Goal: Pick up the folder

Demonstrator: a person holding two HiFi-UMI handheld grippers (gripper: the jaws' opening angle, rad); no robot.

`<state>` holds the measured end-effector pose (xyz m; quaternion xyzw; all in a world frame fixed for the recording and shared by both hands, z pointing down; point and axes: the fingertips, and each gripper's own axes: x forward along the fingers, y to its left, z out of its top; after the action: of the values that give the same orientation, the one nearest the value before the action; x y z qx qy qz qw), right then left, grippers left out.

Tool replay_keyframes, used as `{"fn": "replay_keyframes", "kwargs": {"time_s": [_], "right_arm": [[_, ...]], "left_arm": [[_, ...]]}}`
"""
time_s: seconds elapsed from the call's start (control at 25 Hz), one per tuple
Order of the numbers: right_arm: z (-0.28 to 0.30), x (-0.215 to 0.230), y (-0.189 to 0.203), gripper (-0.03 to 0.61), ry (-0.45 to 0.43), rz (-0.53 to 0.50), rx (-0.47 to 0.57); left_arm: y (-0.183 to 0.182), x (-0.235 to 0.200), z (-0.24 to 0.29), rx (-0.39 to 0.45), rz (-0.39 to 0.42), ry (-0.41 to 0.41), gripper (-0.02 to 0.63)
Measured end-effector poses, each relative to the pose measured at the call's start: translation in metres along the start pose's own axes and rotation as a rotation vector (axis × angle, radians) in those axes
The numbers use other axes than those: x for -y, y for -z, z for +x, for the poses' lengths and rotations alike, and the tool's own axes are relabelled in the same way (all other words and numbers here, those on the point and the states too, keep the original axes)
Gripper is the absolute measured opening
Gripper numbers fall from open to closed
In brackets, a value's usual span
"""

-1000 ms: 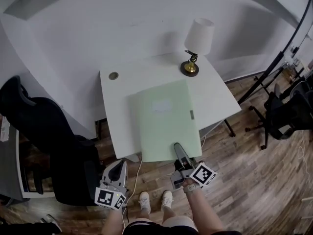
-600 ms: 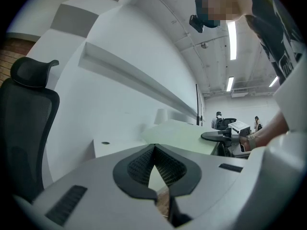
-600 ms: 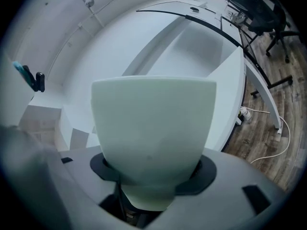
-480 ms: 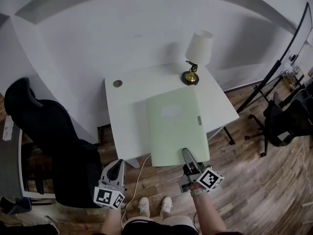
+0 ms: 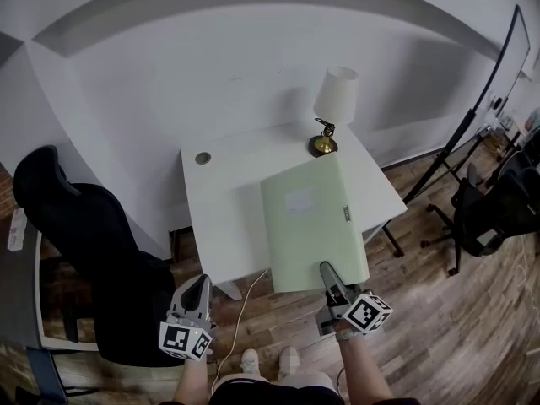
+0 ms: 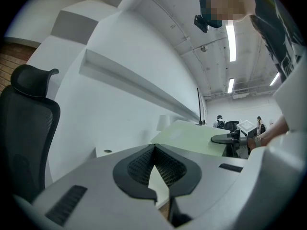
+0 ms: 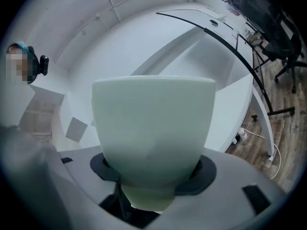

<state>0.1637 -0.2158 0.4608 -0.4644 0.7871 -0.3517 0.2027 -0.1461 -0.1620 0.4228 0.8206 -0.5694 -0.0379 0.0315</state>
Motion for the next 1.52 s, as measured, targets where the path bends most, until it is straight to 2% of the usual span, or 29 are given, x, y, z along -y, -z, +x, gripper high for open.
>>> {"fn": "replay_keyframes", "kwargs": {"time_s": [0.28,0.92,1.32,1.52], "right_arm": [[-0.001,-0.002,-0.013,0.296,0.003,-0.041,0.008],[-0.005,-0.019,-0.036,0.296,0.046,-0.356,-0.016],[-0.011,-0.028,-0.060,0.295,0.070,-0.487,0.032],[-0.010,-0.032,-0.065,0.295,0.066,-0.517,0.040]], "left_arm": [[-0.016,-0.007,0.006,0.023,-0.001,-0.017,0.012],[-0.033,-0.019,0.009,0.040,0.000,-0.040,0.012],[-0.038,-0.027,0.012,0.054,0.019,-0.037,0.012],[-0.044,-0.036,0.011,0.056,0.020,-0.057,0.012]]}}
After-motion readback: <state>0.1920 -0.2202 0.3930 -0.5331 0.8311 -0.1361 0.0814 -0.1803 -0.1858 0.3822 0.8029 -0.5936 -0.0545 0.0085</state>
